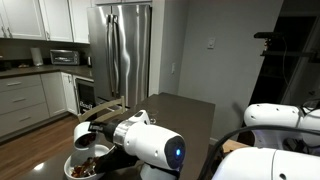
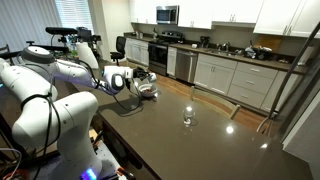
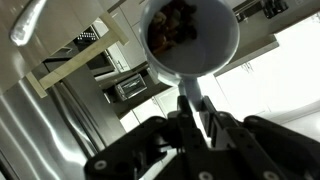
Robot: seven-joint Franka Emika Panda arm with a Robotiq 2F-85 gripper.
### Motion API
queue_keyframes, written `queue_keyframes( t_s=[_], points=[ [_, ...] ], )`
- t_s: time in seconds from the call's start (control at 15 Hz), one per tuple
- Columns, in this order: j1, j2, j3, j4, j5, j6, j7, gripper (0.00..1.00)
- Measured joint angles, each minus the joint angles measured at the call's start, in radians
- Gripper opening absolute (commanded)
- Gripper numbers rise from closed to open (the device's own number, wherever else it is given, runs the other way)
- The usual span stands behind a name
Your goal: Move some of the objects from the white cup and put them in the bowl
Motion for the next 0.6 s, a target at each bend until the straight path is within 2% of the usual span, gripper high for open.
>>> queue_keyframes(
  t_s=[0.6],
  points=[
    [0.0, 0.041, -0.004, 0.002, 0.0, 0.0, 0.0, 0.06]
  ],
)
